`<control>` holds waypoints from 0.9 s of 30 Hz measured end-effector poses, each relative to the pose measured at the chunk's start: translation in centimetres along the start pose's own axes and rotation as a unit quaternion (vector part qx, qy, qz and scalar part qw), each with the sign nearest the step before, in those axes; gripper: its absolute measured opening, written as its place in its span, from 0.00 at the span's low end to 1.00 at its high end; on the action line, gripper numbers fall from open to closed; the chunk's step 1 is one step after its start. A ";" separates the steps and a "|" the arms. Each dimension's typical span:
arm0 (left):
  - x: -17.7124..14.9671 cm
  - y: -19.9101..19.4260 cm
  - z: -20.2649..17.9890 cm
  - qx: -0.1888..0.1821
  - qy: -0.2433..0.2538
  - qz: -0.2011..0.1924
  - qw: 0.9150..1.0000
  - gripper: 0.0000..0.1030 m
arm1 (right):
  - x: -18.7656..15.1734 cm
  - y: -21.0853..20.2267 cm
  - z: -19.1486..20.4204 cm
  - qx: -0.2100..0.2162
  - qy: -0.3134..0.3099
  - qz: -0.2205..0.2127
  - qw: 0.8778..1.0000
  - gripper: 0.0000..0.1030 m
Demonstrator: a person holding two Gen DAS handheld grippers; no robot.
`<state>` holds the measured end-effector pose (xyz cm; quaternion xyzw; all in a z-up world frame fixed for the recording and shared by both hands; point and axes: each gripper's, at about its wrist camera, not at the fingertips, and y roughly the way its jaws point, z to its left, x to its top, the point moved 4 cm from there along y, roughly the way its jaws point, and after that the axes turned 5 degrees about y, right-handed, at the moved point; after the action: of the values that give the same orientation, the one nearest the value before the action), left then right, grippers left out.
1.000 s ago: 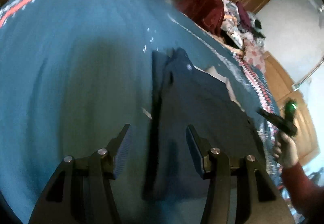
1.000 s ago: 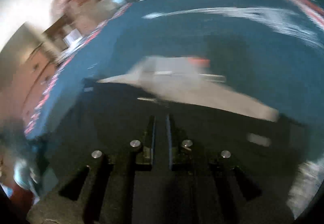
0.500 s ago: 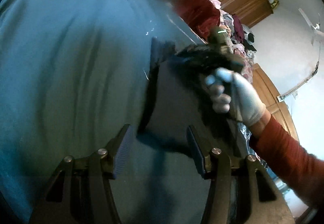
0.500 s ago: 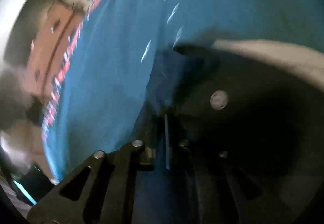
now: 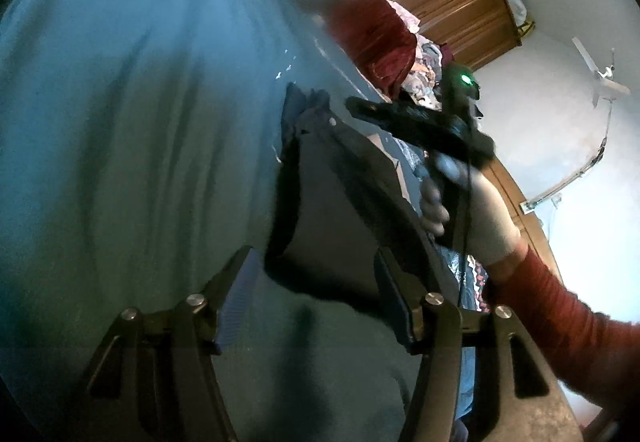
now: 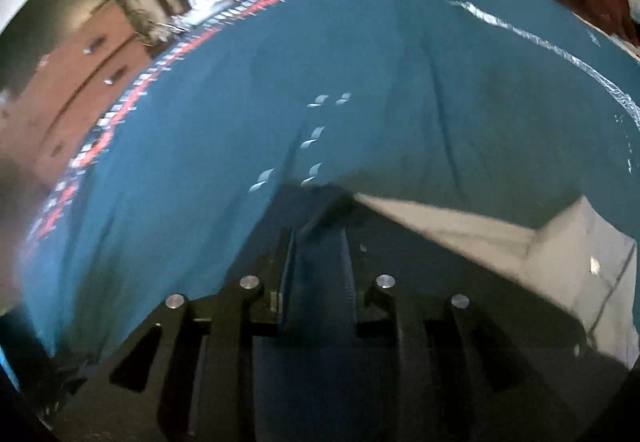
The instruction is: Fold large clothes
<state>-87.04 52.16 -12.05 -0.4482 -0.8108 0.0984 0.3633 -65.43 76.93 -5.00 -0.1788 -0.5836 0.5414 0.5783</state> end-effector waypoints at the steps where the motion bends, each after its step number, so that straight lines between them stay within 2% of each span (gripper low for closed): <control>1: 0.0 0.1 -0.1 0.002 0.005 0.001 1.000 0.62 | 0.6 1.3 -0.3 -0.011 0.002 0.006 1.000 0.20; 4: -0.3 0.3 -0.3 -0.001 0.022 0.001 1.000 0.66 | 1.0 4.8 -1.1 -0.023 0.012 0.048 0.999 0.20; 6: -0.4 0.7 -0.4 -0.002 0.026 0.003 1.000 0.69 | 0.5 5.6 -1.2 -0.015 0.024 0.055 0.998 0.20; 8: -0.3 0.9 -0.2 -0.008 0.025 0.003 1.000 0.69 | 0.1 5.6 -1.3 -0.014 0.019 0.045 0.999 0.20; 11: -0.2 0.7 -0.2 -0.010 0.019 0.001 1.000 0.68 | 0.8 4.2 -0.3 -0.035 -0.009 0.028 0.999 0.19; 14: -0.1 -1.6 -0.5 -0.027 0.004 -0.023 0.999 0.68 | 0.4 -1.5 2.6 0.008 -0.026 -0.035 0.999 0.18; 16: -0.2 -3.5 -0.3 -0.035 -0.010 -0.038 0.999 0.68 | -2.4 -5.8 5.9 0.035 -0.050 -0.062 0.996 0.18; 18: -0.3 -4.3 -0.5 -0.029 -0.003 -0.038 0.999 0.68 | -6.4 -7.7 7.9 0.039 -0.071 -0.059 0.995 0.16; 20: -0.6 -4.8 -1.0 -0.019 0.010 -0.030 0.999 0.68 | -10.3 -7.3 9.4 0.035 -0.080 -0.038 0.995 0.16; 23: -1.0 -5.5 -1.2 -0.014 0.005 -0.030 0.999 0.68 | -15.5 -2.7 11.7 0.046 -0.088 0.044 0.994 0.15; 24: -1.2 -5.7 -1.3 -0.012 0.000 -0.031 0.999 0.68 | -16.4 -2.6 12.5 0.035 -0.110 0.029 0.993 0.15; 25: -1.4 -6.0 -1.4 -0.012 -0.003 -0.034 0.999 0.68 | -16.5 -3.4 13.2 0.045 -0.121 0.025 0.991 0.15; 26: -1.5 -6.4 -1.6 -0.011 -0.003 -0.037 0.999 0.68 | -16.3 -4.6 13.3 0.075 -0.108 0.024 0.991 0.14; 27: -1.8 -6.8 -1.8 -0.010 -0.002 -0.040 0.999 0.68 | -15.8 -6.7 12.7 0.092 -0.085 -0.002 0.992 0.14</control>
<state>-89.62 46.46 -8.36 -0.4189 -0.8298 0.0767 0.3608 -69.45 55.99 -3.81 -0.0770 -0.5790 0.6047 0.5415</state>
